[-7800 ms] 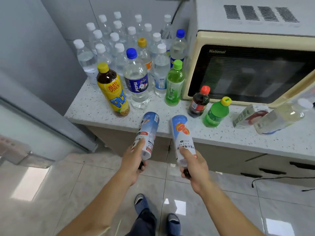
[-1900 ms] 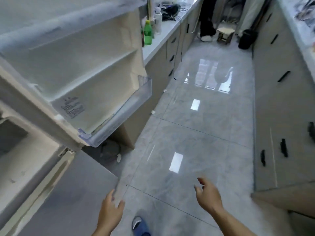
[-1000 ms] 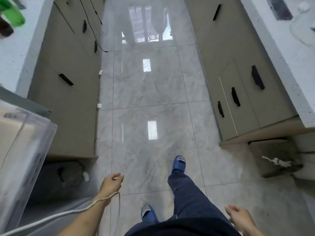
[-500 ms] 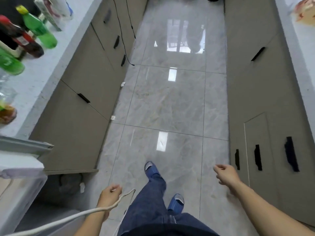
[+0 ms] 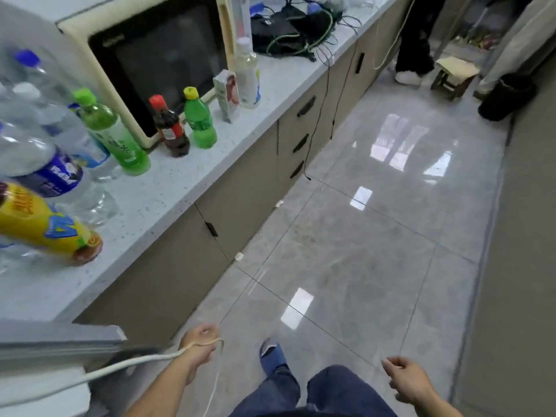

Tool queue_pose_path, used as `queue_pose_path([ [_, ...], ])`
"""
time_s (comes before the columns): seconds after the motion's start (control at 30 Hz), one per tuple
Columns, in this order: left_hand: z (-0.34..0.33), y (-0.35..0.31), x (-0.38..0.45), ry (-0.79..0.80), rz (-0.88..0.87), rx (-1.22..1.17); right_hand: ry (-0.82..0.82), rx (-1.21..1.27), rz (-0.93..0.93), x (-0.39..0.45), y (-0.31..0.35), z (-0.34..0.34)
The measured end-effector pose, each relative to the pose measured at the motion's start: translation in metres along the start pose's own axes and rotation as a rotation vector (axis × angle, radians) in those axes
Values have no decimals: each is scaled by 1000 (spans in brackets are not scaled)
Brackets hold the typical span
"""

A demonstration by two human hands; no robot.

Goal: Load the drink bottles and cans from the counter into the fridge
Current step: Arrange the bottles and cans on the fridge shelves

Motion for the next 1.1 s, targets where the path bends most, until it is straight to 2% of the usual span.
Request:
queue_pose_path([
  [0.23, 16, -77, -17, -78, -27, -222, 124, -183, 159, 101, 116, -15],
  [0.4, 23, -96, -43, -164, -53, -352, 314, -333, 306, 164, 213, -63],
  [0.53, 39, -122, -70, -274, -46, -481, 491, -418, 544, 181, 320, -117],
  [0.67, 71, -149, -91, -481, -140, -687, 739, -519, 884, 134, 421, -174],
  [0.83, 141, -174, -123, -847, -200, -958, 1024, -394, 1168, 28, 530, -243],
  [0.97, 193, -193, -138, -1068, -193, -977, 1050, -213, 1381, -59, 599, -292],
  [1.1, 223, -217, -141, -1090, -264, -1001, 1056, -66, 1549, -125, 646, -333],
])
Point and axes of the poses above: each hand's wrist, its own x-axis towards the middle knuckle, its own z-axis out of the back of the hand, y = z × x, the point moved 2 cm from there along x, towards the middle knuckle, and after that the axes turned 14 degrees about z, right-handed, at the moved point
